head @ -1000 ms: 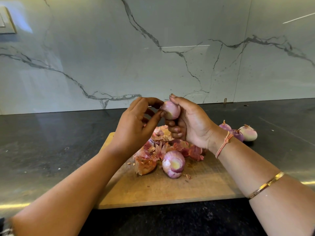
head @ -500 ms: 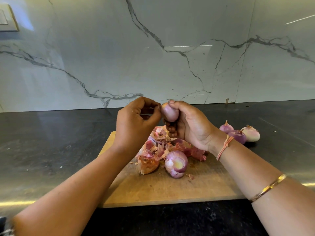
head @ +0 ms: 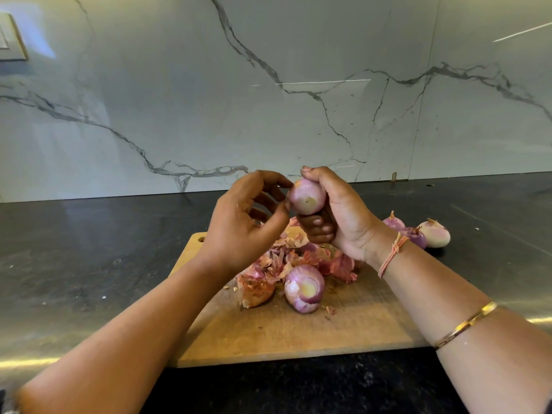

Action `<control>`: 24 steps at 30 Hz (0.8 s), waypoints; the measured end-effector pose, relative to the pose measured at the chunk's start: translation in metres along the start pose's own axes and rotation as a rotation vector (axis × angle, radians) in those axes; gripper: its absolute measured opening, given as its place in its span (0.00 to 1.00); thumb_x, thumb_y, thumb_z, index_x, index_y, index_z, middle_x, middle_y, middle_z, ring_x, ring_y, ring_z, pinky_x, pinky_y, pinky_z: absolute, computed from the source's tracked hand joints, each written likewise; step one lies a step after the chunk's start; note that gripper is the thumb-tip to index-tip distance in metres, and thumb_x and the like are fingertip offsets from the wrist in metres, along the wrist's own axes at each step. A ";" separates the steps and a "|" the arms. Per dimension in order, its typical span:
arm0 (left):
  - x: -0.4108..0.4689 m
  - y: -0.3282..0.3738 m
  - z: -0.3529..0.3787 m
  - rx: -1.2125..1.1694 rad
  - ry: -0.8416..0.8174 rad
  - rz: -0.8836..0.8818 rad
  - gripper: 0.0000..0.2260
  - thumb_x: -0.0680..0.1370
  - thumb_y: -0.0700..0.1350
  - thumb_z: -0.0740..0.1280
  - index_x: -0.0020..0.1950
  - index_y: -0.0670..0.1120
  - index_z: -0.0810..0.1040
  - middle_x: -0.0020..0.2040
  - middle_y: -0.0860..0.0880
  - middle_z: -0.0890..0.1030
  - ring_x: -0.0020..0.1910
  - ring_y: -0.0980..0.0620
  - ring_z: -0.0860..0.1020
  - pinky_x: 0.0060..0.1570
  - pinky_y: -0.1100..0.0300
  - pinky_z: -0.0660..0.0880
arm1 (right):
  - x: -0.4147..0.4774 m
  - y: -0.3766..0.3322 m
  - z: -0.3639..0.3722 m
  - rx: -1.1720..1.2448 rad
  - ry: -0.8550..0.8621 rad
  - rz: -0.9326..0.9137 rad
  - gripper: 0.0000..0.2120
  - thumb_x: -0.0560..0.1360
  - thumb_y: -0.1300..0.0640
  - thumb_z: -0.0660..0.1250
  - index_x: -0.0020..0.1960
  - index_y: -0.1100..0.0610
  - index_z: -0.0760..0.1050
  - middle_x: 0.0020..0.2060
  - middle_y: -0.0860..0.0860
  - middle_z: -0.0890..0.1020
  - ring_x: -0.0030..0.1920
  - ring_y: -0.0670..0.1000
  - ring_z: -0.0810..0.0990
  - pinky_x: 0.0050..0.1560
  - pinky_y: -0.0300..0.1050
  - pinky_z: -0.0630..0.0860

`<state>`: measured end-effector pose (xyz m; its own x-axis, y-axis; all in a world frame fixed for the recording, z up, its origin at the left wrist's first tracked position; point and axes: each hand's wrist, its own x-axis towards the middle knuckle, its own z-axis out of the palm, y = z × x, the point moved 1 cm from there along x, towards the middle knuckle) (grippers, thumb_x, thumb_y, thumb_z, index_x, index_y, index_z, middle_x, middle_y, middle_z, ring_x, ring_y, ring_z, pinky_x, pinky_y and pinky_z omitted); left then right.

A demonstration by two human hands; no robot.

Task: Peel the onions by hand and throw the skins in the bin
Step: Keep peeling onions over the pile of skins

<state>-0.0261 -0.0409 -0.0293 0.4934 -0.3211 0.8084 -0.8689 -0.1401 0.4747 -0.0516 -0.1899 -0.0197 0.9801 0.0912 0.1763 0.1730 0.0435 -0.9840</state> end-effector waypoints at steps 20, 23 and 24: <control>0.004 -0.008 -0.003 0.277 -0.252 0.409 0.09 0.79 0.50 0.61 0.58 0.50 0.68 0.47 0.53 0.74 0.41 0.53 0.76 0.37 0.54 0.76 | -0.002 0.001 -0.004 -0.153 -0.093 0.119 0.30 0.78 0.42 0.48 0.24 0.56 0.68 0.17 0.47 0.58 0.17 0.44 0.52 0.25 0.34 0.48; 0.003 -0.007 -0.002 0.286 -0.228 0.417 0.09 0.79 0.50 0.60 0.56 0.50 0.68 0.46 0.53 0.73 0.41 0.54 0.75 0.36 0.55 0.75 | -0.002 0.000 -0.004 -0.133 -0.095 0.123 0.29 0.78 0.42 0.48 0.25 0.57 0.67 0.16 0.47 0.57 0.17 0.44 0.52 0.25 0.34 0.47; 0.003 -0.007 -0.002 0.294 -0.221 0.424 0.10 0.79 0.50 0.61 0.58 0.49 0.67 0.46 0.51 0.74 0.41 0.54 0.74 0.36 0.56 0.74 | -0.002 0.000 -0.004 -0.132 -0.093 0.119 0.29 0.78 0.42 0.48 0.25 0.57 0.67 0.16 0.47 0.57 0.17 0.44 0.52 0.25 0.34 0.47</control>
<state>-0.0184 -0.0392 -0.0295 0.1061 -0.5905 0.8000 -0.9794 -0.2012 -0.0187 -0.0533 -0.1938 -0.0197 0.9822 0.1800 0.0539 0.0733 -0.1033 -0.9919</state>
